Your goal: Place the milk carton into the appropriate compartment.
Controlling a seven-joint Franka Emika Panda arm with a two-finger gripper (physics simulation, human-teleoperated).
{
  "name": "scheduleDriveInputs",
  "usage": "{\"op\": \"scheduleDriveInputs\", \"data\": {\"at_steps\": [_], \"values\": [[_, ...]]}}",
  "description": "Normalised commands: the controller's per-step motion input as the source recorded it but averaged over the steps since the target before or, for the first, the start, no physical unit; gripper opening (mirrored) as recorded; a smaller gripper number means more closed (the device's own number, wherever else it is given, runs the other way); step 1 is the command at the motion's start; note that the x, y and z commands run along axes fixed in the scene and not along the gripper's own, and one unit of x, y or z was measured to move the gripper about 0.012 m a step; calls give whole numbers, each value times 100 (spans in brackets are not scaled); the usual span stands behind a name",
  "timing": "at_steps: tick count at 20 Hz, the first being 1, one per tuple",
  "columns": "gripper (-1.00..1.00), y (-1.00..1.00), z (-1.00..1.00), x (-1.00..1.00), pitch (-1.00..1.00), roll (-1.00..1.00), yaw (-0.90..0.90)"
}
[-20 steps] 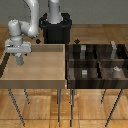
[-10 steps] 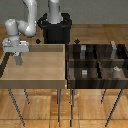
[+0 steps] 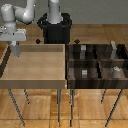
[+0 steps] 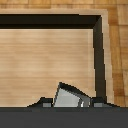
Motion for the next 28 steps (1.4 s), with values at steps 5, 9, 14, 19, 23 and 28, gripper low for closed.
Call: {"op": "scheduleDriveInputs", "data": {"at_steps": [5,9,14,19,23,28], "values": [[-100,0,100,0,0,0,0],[-100,58,25,0,0,0,0],[-100,100,0,0,0,0,0],[-100,100,0,0,0,0,0],[-100,100,0,0,0,0,0],[-100,100,0,0,0,0,0]]}}
